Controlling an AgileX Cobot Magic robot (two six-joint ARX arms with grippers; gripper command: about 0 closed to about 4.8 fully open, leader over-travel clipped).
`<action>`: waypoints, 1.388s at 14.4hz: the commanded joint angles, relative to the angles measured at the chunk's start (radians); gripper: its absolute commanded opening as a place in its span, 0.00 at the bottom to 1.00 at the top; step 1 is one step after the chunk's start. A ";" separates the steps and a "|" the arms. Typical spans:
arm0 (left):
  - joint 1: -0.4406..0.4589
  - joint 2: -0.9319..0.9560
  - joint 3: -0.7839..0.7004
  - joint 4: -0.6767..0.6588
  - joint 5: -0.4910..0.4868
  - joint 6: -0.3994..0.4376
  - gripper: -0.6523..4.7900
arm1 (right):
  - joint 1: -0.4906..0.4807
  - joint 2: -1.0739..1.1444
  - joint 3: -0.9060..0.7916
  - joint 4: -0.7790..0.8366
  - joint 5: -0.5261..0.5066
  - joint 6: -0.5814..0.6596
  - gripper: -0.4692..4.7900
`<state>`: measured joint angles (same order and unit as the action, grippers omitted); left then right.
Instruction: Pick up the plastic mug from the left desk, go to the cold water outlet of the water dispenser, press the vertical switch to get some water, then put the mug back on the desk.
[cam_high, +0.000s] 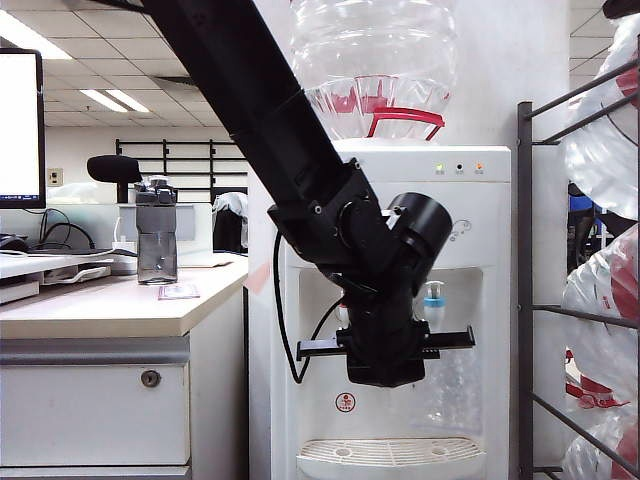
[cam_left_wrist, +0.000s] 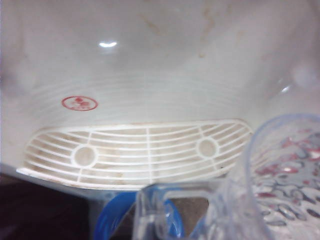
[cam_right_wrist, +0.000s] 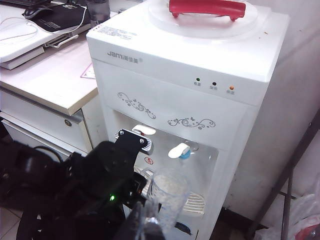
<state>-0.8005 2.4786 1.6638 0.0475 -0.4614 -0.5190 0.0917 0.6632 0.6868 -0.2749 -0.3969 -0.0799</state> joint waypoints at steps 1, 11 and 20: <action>0.006 0.010 0.037 -0.008 -0.002 -0.016 0.11 | 0.001 -0.002 0.005 0.028 -0.002 -0.003 0.08; 0.012 0.031 0.056 0.029 0.015 -0.067 0.11 | 0.001 -0.002 0.005 0.051 -0.006 0.001 0.08; 0.016 0.047 0.068 0.130 -0.005 -0.111 0.11 | 0.001 -0.002 0.005 0.051 -0.005 0.001 0.08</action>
<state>-0.7830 2.5320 1.7264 0.1371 -0.4526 -0.6231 0.0921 0.6632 0.6868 -0.2420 -0.3973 -0.0792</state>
